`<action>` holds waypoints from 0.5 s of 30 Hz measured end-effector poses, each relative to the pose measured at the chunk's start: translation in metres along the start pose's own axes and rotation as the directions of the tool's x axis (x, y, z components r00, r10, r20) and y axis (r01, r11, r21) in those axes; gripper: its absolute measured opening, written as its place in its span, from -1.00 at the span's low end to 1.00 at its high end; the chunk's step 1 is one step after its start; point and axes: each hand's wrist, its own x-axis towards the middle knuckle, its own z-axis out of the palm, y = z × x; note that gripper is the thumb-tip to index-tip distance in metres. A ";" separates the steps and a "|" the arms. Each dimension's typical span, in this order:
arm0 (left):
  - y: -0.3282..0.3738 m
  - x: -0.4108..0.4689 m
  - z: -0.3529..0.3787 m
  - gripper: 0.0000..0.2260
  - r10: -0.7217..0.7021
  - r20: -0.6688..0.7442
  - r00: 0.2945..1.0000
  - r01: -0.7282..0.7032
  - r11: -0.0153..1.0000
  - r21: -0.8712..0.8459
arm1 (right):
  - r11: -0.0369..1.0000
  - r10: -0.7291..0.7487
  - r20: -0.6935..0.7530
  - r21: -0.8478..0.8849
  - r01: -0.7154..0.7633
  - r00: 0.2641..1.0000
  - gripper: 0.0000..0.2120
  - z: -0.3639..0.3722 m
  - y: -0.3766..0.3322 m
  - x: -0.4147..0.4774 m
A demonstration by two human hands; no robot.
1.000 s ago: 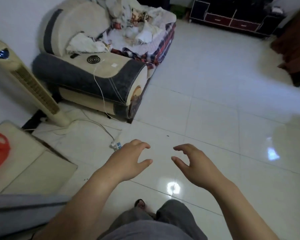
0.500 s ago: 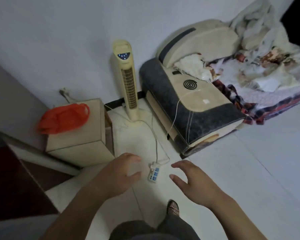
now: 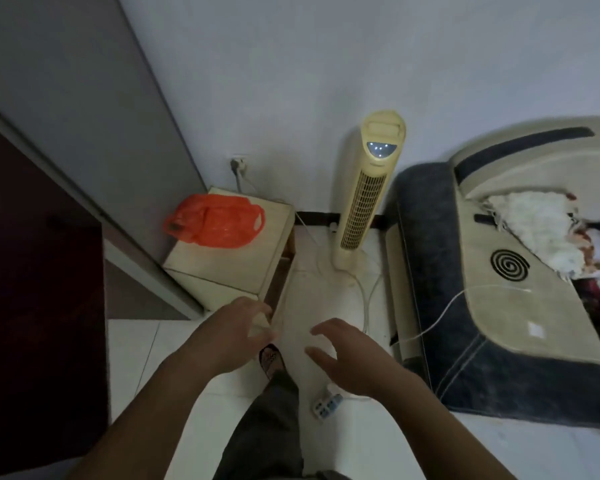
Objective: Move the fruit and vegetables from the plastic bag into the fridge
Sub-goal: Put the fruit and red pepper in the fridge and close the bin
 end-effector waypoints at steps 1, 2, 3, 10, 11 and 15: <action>-0.006 0.017 -0.008 -0.59 -0.008 -0.017 1.000 0.008 1.000 -0.005 | 1.000 -0.012 0.010 -0.014 0.012 1.000 -0.57 -0.008 -0.002 0.024; -0.012 0.035 -0.017 -0.58 -0.011 -0.032 0.999 0.011 1.000 -0.008 | 0.999 -0.022 0.014 -0.029 0.022 1.000 -0.57 -0.017 -0.004 0.048; -0.018 0.054 -0.026 -0.58 -0.011 -0.042 0.999 0.011 1.000 -0.011 | 0.998 -0.032 0.016 -0.049 0.033 0.999 -0.57 -0.025 -0.006 0.074; -0.076 0.179 -0.092 -0.57 -0.055 0.001 0.998 0.055 0.997 0.045 | 0.988 -0.078 0.066 -0.125 0.086 0.995 -0.67 -0.069 -0.020 0.231; -0.087 0.193 -0.099 -0.57 -0.072 0.003 0.997 0.072 0.996 0.053 | 0.986 -0.097 0.076 -0.130 0.106 0.992 -0.68 -0.071 -0.022 0.251; -0.133 0.238 -0.119 -0.55 -0.137 -0.013 0.990 0.138 0.989 0.052 | 0.968 -0.167 0.153 -0.162 0.191 0.974 -0.63 -0.069 -0.029 0.336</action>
